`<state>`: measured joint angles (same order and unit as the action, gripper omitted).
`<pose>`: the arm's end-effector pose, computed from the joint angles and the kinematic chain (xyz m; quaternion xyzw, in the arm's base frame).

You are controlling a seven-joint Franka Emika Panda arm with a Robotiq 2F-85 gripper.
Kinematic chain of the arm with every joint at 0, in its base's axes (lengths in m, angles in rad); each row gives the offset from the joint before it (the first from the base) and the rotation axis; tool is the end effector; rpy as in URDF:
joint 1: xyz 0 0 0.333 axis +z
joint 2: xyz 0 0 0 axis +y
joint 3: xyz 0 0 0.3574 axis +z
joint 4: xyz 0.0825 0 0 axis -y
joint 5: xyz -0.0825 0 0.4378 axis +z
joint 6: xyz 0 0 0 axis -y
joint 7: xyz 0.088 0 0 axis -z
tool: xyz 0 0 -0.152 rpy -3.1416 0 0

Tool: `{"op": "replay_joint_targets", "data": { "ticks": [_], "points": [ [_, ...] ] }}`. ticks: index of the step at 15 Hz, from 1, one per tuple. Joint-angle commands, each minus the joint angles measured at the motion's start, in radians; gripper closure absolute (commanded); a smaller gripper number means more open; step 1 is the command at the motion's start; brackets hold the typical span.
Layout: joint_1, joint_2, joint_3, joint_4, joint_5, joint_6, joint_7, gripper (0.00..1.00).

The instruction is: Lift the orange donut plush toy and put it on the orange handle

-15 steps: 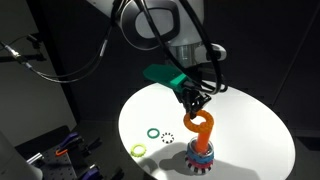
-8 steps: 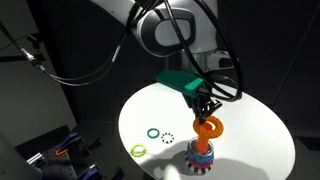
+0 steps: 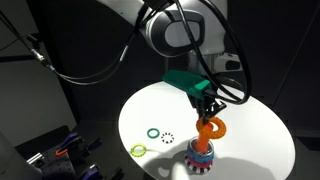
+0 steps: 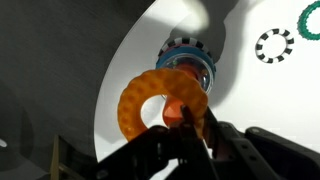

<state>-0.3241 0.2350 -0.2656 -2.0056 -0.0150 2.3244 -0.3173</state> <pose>0.5488 -0.3639 0.3155 0.9903 -0.1259 0.0254 0.0525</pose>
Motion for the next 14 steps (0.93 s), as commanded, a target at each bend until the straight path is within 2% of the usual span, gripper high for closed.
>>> {"op": "replay_joint_targets", "data": {
  "ticks": [1, 14],
  "points": [
    [-0.021, 0.016, 0.015, 0.043, 0.046, -0.052, -0.027, 0.94],
    [-0.021, 0.002, 0.015, 0.043, 0.085, -0.079, -0.029, 0.94]
  ]
}}
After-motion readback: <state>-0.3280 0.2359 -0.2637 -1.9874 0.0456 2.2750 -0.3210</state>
